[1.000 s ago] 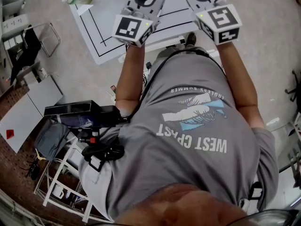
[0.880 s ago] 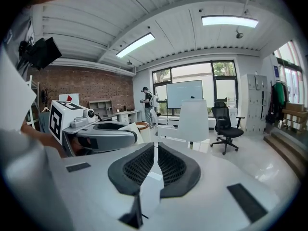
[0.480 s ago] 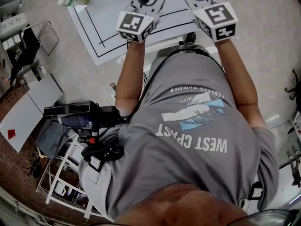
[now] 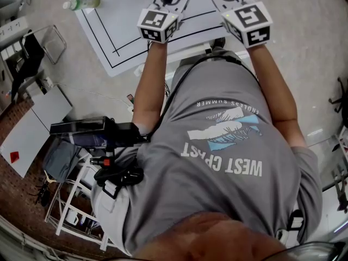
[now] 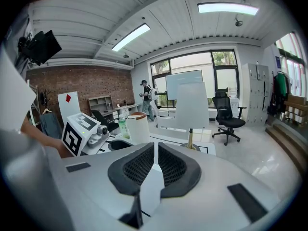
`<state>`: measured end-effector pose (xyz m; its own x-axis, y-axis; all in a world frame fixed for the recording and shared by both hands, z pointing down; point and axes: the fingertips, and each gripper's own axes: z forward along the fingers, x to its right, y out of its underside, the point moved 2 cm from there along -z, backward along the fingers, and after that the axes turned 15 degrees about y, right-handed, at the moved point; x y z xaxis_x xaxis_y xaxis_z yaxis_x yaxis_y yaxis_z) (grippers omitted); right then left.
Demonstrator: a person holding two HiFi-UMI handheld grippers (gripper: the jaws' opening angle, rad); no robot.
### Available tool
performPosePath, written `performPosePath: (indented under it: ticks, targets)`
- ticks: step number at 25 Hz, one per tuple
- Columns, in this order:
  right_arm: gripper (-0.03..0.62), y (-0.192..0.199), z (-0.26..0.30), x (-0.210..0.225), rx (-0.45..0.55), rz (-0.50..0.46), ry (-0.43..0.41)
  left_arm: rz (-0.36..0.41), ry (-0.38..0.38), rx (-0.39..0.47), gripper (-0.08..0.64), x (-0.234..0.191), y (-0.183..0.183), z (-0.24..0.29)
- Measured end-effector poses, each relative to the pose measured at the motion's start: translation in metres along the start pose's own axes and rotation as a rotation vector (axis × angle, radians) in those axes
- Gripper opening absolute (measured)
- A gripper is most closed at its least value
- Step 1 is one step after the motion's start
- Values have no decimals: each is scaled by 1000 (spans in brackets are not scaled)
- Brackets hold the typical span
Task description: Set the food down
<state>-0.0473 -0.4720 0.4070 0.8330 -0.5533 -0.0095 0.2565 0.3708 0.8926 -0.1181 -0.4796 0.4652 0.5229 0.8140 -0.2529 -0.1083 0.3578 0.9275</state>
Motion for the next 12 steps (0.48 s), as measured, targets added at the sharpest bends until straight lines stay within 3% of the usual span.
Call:
performPosePath:
  ticks: [12]
  targets:
    - [10, 7, 16, 7, -32, 12, -10, -71, -26, -73, 104, -29, 35, 9]
